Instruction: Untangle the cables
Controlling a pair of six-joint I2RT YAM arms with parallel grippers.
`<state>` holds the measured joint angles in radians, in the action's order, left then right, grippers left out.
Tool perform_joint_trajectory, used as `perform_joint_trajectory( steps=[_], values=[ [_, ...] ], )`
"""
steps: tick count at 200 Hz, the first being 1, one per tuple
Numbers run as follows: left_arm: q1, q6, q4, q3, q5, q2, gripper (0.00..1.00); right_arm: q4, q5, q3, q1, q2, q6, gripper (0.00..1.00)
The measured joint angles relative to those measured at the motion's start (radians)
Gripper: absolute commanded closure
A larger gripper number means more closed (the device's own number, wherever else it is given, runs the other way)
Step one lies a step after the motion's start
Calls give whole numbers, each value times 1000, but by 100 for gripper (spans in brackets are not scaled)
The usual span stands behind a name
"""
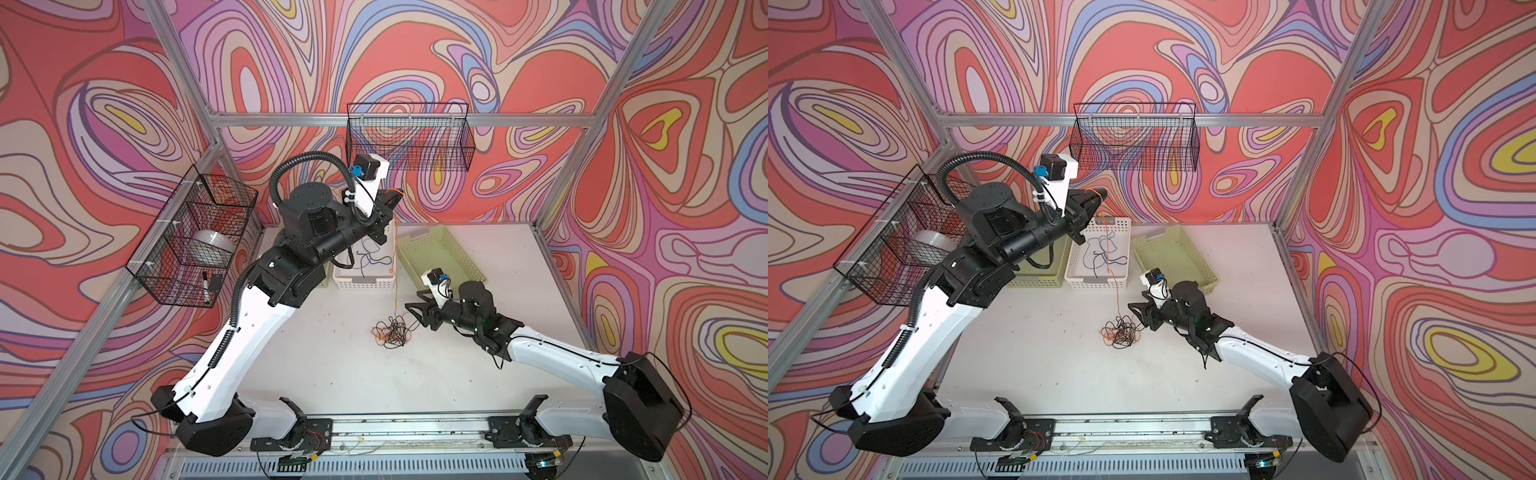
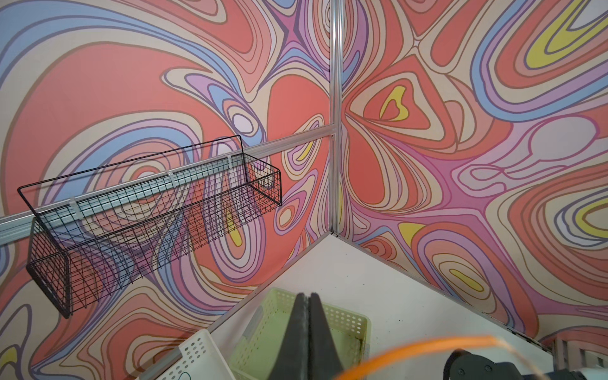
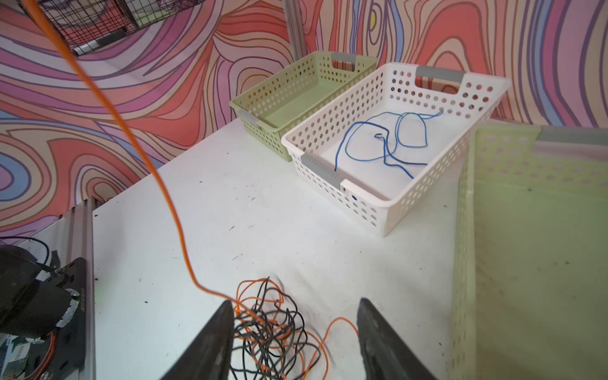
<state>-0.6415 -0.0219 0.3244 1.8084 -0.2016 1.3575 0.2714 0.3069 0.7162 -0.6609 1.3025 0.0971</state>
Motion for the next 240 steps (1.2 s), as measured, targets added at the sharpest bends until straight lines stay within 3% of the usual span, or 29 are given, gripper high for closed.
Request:
perform_joint_trajectory(
  steps=[29,73,92,104,124,139,201,208,224,240],
  values=[
    [0,0,0,0,-5,-2,100,47,89,85,0,78,1,45],
    [0,0,2,-18,-4,-17,100,86,211,89,-2,113,24,47],
    [0,0,3,-23,-5,-21,100,91,227,89,-2,113,30,62],
    [0,1,3,-25,-5,-23,100,84,223,90,-2,115,29,70],
    [0,5,2,-34,-5,-29,100,55,200,106,-2,140,45,91],
    [0,7,-1,-62,-3,-45,100,49,168,108,-2,149,60,99],
    [26,20,-75,-408,39,-237,100,-22,-10,149,15,75,78,100],
    [40,27,-96,-464,40,-266,92,-30,-18,163,28,71,84,100],
    [71,47,-137,-597,36,-329,61,-47,-30,188,55,67,93,100],
    [94,68,-153,-702,23,-369,38,-68,-34,203,69,67,97,100]
  ],
)
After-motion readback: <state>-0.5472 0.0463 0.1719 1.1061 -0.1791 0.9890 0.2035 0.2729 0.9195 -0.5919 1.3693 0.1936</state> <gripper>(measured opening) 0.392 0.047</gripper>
